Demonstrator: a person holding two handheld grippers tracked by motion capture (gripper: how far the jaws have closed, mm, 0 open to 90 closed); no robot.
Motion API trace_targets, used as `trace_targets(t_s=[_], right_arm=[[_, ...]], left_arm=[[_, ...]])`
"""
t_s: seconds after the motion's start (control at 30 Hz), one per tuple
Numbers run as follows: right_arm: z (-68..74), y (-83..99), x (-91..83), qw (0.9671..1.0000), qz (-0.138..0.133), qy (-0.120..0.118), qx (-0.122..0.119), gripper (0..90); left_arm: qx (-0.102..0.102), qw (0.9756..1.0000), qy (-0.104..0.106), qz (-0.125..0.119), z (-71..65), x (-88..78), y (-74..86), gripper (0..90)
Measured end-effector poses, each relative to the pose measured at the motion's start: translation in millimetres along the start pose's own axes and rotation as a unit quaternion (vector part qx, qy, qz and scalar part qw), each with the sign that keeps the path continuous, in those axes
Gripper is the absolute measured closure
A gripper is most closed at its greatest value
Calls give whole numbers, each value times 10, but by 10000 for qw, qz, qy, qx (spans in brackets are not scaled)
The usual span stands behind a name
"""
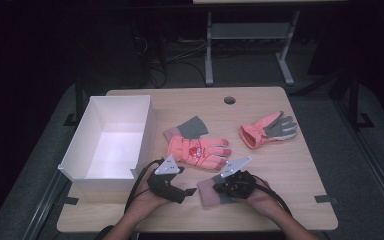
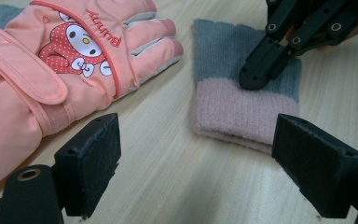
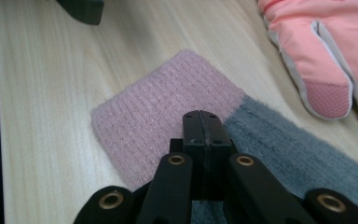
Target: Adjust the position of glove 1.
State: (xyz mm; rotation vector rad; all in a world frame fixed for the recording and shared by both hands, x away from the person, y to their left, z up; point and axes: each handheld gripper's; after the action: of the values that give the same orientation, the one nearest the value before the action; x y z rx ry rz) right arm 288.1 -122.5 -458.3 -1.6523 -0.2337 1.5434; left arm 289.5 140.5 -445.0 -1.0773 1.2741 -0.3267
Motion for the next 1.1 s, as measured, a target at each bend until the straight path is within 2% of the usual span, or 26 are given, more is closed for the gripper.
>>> trace_targets(t_s=[0.07, 0.13, 0.3, 0.4, 0.43, 0.47, 0.5, 0.6, 0.67, 0.7, 0.73, 0.83, 1.0, 1.03, 1.07, 1.1], right_arm=[[31, 33, -13, 10000, 8, -75, 27, 900], [82, 100, -63, 9998, 50, -175, -49, 900], [94, 119, -89, 9998, 20, -209, 17, 900], [63, 113, -125, 9997, -64, -214, -30, 845], [57, 113, -151, 9997, -122, -221, 42, 808], [11, 124, -214, 9994, -209, -219, 188, 703], [11, 124, -214, 9994, -209, -219, 188, 703], [-67, 172, -308, 9992, -306, -53, 249, 562], [-148, 243, -430, 9982, -435, 94, 409, 473], [-148, 243, -430, 9982, -435, 94, 409, 473], [-196, 309, -510, 9972, -492, 195, 520, 429], [-235, 384, -586, 9965, -539, 290, 563, 395], [-352, 618, -823, 9923, -679, 653, 807, 319], [-352, 618, -823, 9923, -679, 653, 807, 319], [-377, 684, -876, 9904, -728, 802, 856, 300], [-377, 684, -876, 9904, -728, 802, 856, 300]], left_arm=[[-53, 10000, -10, -5, 2, -4, -2, 151], [-75, 10000, -30, -10, 4, -14, -5, 151], [-91, 9999, -49, -48, 7, -25, -27, 150], [-61, 9999, -90, -39, 3, -24, -47, 150], [-80, 9999, -95, -35, 4, -20, -54, 150], [-137, 9999, -76, -16, 5, -15, -63, 157], [-202, 9998, -65, -35, 5, -5, -76, 157], [-259, 9996, -92, -25, 22, 5, -131, 158], [-264, 9995, -147, -42, 25, 6, -159, 158], [-245, 9996, -161, -2, 29, 7, -171, 158], [-238, 9996, -165, 6, 29, 15, -180, 164], [-216, 9995, -212, 85, 36, 27, -207, 165], [-234, 9993, -303, 52, 61, 5, -269, 202], [-196, 9992, -332, 62, 69, -6, -282, 202], [-204, 9991, -351, 82, 76, -15, -295, 206], [-222, 9990, -371, 83, 86, -22, -309, 206]])
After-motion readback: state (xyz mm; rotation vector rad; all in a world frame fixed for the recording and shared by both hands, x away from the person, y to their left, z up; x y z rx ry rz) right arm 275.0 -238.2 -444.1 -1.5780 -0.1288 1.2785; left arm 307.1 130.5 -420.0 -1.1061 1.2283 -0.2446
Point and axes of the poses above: each handheld gripper's, and its own axes: x roughly forward along the jaws, y roughly out of its underside, z roughly to its left, and after that the axes turned 1 degree about -z, right-handed
